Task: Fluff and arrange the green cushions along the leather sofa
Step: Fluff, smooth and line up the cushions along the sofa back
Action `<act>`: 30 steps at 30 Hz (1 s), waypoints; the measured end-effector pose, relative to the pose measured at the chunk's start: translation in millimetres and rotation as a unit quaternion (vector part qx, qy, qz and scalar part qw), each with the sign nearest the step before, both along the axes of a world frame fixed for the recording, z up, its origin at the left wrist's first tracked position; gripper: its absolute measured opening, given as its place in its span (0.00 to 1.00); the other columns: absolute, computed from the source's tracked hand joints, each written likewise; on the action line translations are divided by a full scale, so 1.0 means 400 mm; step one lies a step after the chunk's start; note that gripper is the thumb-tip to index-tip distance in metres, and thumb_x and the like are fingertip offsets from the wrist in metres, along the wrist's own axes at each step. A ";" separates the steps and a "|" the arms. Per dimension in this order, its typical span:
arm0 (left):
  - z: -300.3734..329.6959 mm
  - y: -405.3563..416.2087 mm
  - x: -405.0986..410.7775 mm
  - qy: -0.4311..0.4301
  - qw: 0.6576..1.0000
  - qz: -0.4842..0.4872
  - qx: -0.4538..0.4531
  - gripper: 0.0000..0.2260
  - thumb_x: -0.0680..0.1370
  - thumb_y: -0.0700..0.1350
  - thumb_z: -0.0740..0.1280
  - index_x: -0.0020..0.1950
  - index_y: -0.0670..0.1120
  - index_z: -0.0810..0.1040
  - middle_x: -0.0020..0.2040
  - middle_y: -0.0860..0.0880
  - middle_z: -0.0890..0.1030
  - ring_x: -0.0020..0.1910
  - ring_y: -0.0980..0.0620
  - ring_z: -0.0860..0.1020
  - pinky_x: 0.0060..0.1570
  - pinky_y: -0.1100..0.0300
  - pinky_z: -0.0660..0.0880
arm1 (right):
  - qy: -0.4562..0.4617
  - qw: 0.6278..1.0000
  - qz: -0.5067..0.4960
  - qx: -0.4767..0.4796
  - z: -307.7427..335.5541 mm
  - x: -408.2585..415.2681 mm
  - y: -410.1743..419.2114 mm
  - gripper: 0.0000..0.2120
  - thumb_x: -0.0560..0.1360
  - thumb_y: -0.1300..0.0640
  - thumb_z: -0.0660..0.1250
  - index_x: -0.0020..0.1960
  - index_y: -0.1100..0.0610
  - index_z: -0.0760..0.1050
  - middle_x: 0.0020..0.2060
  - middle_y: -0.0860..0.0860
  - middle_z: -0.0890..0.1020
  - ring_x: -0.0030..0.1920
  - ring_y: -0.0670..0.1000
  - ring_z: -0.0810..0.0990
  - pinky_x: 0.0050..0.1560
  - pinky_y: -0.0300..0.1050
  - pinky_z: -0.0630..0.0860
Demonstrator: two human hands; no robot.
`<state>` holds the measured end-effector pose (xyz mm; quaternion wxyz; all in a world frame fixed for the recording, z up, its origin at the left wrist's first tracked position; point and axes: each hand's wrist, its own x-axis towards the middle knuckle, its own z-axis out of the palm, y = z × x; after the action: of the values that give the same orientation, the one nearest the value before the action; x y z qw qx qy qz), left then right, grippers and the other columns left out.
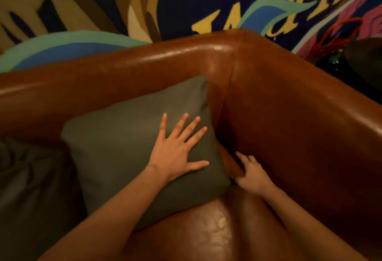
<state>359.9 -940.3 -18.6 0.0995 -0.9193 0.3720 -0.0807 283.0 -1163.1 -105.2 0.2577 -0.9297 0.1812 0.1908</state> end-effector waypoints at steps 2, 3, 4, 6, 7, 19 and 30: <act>0.030 0.071 0.008 0.006 0.997 0.069 -0.040 0.37 0.71 0.74 0.46 0.75 0.57 0.59 0.76 0.50 0.61 0.76 0.43 0.57 0.68 0.33 0.45 | -0.054 0.998 0.019 -0.026 0.115 0.048 0.039 0.42 0.69 0.50 0.64 0.79 0.49 0.50 0.74 0.53 0.58 0.72 0.60 0.61 0.69 0.54 0.64; 0.044 0.110 0.012 0.009 0.992 0.108 -0.060 0.37 0.71 0.74 0.44 0.76 0.59 0.55 0.78 0.52 0.57 0.77 0.44 0.53 0.69 0.34 0.42 | -0.080 0.995 0.045 -0.041 0.170 0.076 0.068 0.41 0.71 0.50 0.65 0.79 0.48 0.49 0.76 0.51 0.55 0.73 0.59 0.57 0.70 0.56 0.62; 0.057 0.151 0.014 0.013 0.985 0.149 -0.083 0.37 0.70 0.74 0.42 0.76 0.60 0.51 0.78 0.53 0.52 0.77 0.45 0.48 0.70 0.35 0.39 | -0.103 0.991 0.073 -0.052 0.219 0.104 0.100 0.40 0.72 0.49 0.65 0.79 0.48 0.48 0.77 0.49 0.52 0.75 0.58 0.54 0.71 0.57 0.60; 0.076 0.240 0.017 0.027 0.963 0.233 -0.133 0.37 0.69 0.75 0.40 0.76 0.62 0.45 0.79 0.55 0.46 0.77 0.47 0.42 0.71 0.39 0.35 | -0.137 0.979 0.134 -0.069 0.308 0.152 0.174 0.40 0.74 0.48 0.65 0.79 0.47 0.46 0.78 0.47 0.47 0.77 0.55 0.48 0.73 0.57 0.55; 0.086 0.285 0.017 0.038 0.947 0.273 -0.164 0.36 0.70 0.74 0.41 0.76 0.62 0.45 0.79 0.56 0.45 0.77 0.47 0.41 0.71 0.40 0.36 | -0.151 0.971 0.164 -0.082 0.347 0.170 0.213 0.40 0.74 0.47 0.64 0.79 0.47 0.46 0.78 0.47 0.46 0.77 0.54 0.45 0.73 0.56 0.52; 0.099 0.564 0.118 0.206 0.781 0.420 -0.413 0.17 0.83 0.44 0.54 0.70 0.40 0.69 0.69 0.42 0.72 0.69 0.45 0.70 0.67 0.57 0.64 | -0.108 0.908 0.378 -0.147 0.416 0.302 0.572 0.49 0.61 0.19 0.50 0.75 0.35 0.36 0.77 0.43 0.37 0.77 0.51 0.34 0.74 0.62 0.36; 0.064 0.530 0.203 0.374 0.684 0.420 -0.464 0.15 0.80 0.36 0.59 0.66 0.42 0.76 0.66 0.44 0.76 0.65 0.44 0.73 0.68 0.51 0.68 | -0.089 0.909 0.373 -0.162 0.366 0.333 0.581 0.50 0.56 0.16 0.47 0.67 0.31 0.24 0.76 0.41 0.33 0.76 0.51 0.33 0.73 0.65 0.36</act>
<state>441.0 -728.2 7.0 -0.4638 -0.8616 -0.1322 0.1582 416.2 -930.6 41.2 0.0285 -0.9717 -0.1741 0.1571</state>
